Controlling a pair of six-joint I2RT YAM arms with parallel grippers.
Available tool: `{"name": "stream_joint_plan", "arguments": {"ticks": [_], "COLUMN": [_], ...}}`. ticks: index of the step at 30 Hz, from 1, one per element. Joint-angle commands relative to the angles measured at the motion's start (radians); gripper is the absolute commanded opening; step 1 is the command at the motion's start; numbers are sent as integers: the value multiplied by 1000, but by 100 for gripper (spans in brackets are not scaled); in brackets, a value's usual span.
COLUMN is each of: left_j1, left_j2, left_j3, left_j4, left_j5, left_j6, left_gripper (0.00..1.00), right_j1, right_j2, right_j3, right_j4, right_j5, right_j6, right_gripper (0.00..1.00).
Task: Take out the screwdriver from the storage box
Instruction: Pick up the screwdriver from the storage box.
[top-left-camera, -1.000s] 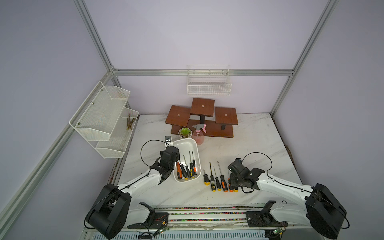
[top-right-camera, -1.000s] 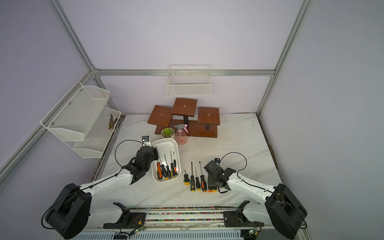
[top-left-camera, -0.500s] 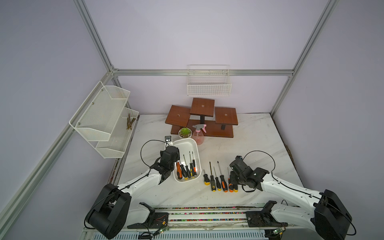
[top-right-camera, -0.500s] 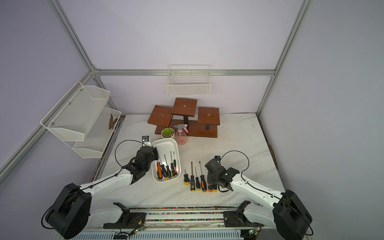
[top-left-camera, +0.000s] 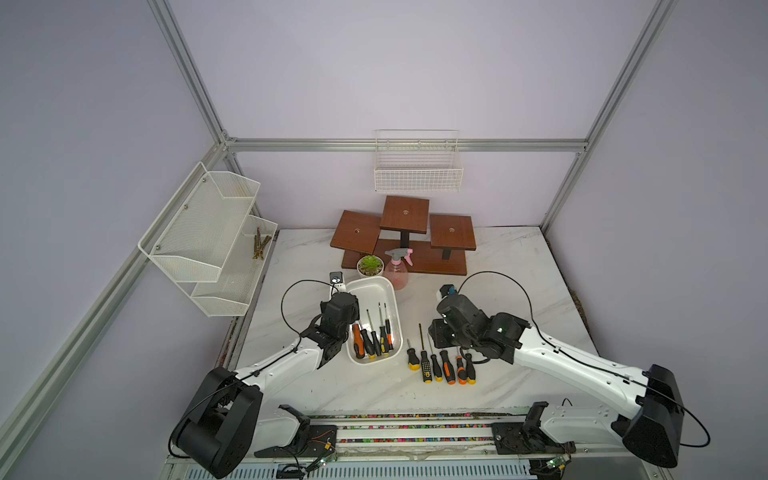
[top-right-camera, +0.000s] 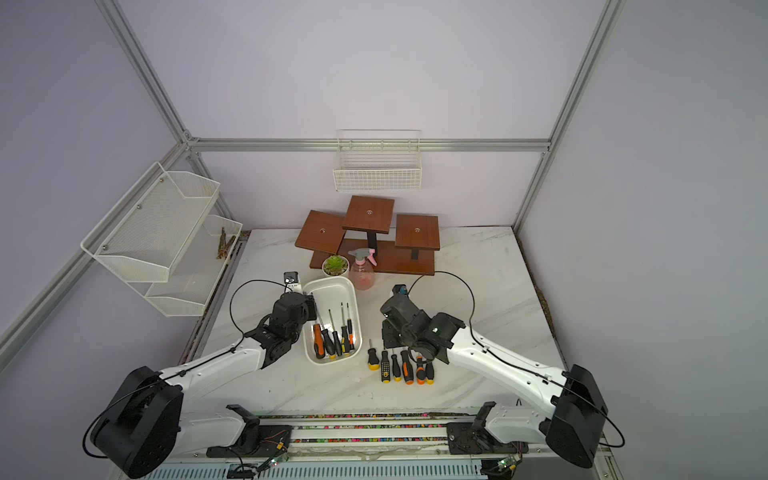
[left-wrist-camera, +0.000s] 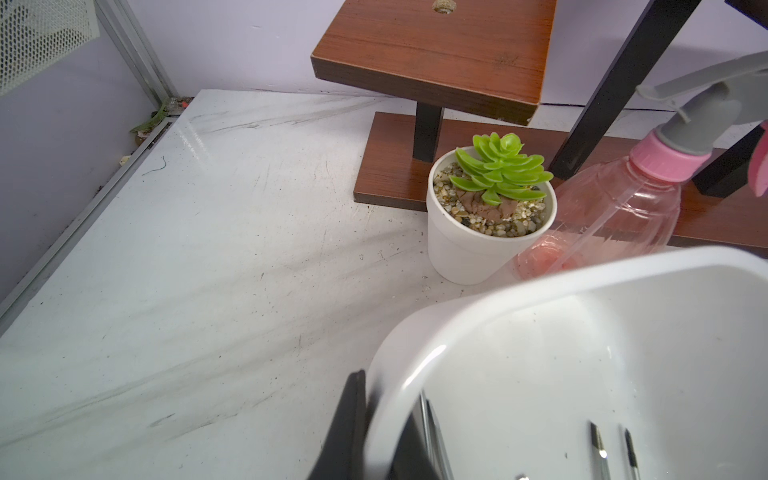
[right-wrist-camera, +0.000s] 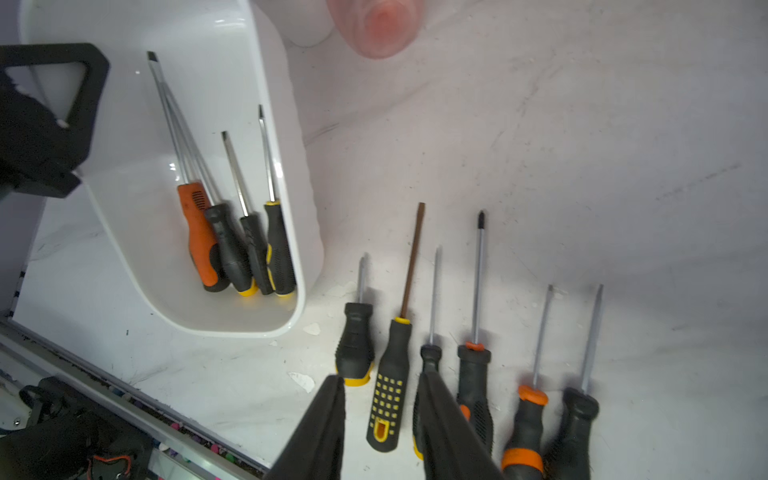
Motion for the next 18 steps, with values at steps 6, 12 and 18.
{"name": "stream_joint_plan", "arguments": {"ticks": [6, 12, 18], "left_j1": [-4, -4, -3], "left_j2": [-4, -4, -3], "left_j3": [43, 43, 42], "left_j4": [17, 17, 19], "left_j5": [4, 3, 3], "left_j6": [22, 22, 22], "left_gripper": [0, 0, 0], "right_j1": [78, 80, 80], "right_j2": [276, 434, 534], "right_j3": [214, 306, 337], "right_j4": [119, 167, 204], "right_j5": [-66, -128, -154], "right_j6": [-38, -56, -50], "right_gripper": [38, 39, 40]}}
